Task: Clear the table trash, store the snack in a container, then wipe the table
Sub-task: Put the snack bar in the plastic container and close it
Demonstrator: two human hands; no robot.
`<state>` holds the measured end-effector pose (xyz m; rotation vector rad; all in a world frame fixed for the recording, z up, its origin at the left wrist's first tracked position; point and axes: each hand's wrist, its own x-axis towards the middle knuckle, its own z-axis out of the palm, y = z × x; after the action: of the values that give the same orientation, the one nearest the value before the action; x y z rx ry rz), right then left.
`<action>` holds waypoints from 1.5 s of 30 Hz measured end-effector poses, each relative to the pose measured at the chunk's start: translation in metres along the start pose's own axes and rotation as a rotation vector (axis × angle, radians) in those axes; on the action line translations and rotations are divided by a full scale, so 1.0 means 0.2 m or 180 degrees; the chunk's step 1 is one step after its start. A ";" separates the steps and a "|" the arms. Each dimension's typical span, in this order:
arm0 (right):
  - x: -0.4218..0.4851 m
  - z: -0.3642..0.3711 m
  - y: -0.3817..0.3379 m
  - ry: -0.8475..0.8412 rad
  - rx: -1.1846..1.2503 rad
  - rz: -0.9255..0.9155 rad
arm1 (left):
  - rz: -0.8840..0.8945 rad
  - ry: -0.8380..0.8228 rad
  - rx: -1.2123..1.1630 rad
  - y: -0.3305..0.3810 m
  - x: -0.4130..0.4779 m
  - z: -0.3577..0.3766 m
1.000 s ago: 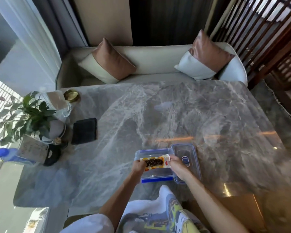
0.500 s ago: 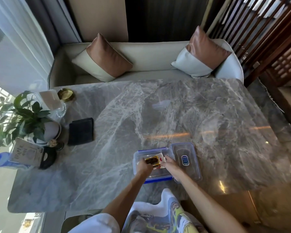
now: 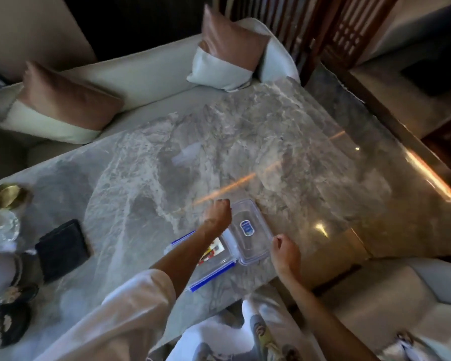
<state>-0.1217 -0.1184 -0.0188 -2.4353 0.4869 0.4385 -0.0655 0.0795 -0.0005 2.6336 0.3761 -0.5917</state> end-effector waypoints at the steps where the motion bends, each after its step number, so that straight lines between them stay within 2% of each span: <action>1: 0.01 0.02 0.04 -0.0027 0.0111 0.0287 | 0.0033 -0.0076 0.0100 0.05 0.05 0.01; 4: 0.06 0.09 0.16 -0.0401 0.0390 0.0822 | 0.0116 -0.0243 0.0302 0.14 0.20 0.06; 8: 0.10 0.13 0.24 -0.1343 0.1275 0.1724 | 0.0130 -0.0603 0.0731 0.19 0.32 0.14; 11: 0.10 0.11 0.28 -0.1789 0.1562 0.1647 | -0.0010 -0.0811 0.0872 0.19 0.39 0.19; 13: 0.13 0.06 0.28 -0.1981 0.1501 0.1274 | -0.0151 -0.0960 0.0808 0.17 0.41 0.22; 16: 0.18 -0.02 0.28 -0.2033 0.1433 0.0935 | -0.0215 -0.1060 0.0681 0.17 0.43 0.24; 17: 0.18 -0.06 0.27 -0.2159 0.1502 0.0782 | -0.0234 -0.1067 0.0558 0.17 0.44 0.24; 20: 0.16 -0.12 0.30 -0.2054 0.1534 0.0634 | -0.0243 -0.0966 0.0011 0.22 0.46 0.20; 24: 0.35 -0.26 0.16 -0.1650 0.2062 0.1236 | -0.0198 -0.0338 -0.0619 0.33 0.43 0.02; 27: 0.61 -0.26 -0.16 -0.1355 0.2568 0.1484 | -0.0364 0.0252 -0.0826 0.28 0.36 -0.19; 29: 0.67 -0.25 -0.43 -0.1611 0.2510 0.0988 | -0.0571 0.0712 -0.0998 0.15 0.27 -0.30; 32: 0.63 -0.18 -0.77 -0.2015 0.2017 0.0235 | -0.1090 0.1281 -0.1352 -0.12 0.06 -0.41; 37: 0.36 0.08 -1.04 -0.2115 0.0916 -0.1190 | -0.1968 0.1724 -0.2005 -0.53 -0.40 -0.31; 40: 0.15 0.22 -0.90 -0.2019 0.0132 -0.1668 | -0.2284 0.1612 -0.2365 -0.65 -0.62 -0.10; 43: 0.01 0.30 -0.65 -0.1965 -0.0174 -0.1600 | -0.2385 0.1121 -0.2498 -0.67 -0.74 0.13; 45: -0.03 0.31 -0.50 -0.1939 -0.0227 -0.1472 | -0.2387 0.0973 -0.2444 -0.65 -0.78 0.24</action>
<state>-0.0952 -0.0032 -0.0133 -2.2239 -0.3467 0.9475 -0.2635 0.1462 -0.0120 1.7749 1.3965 -0.1685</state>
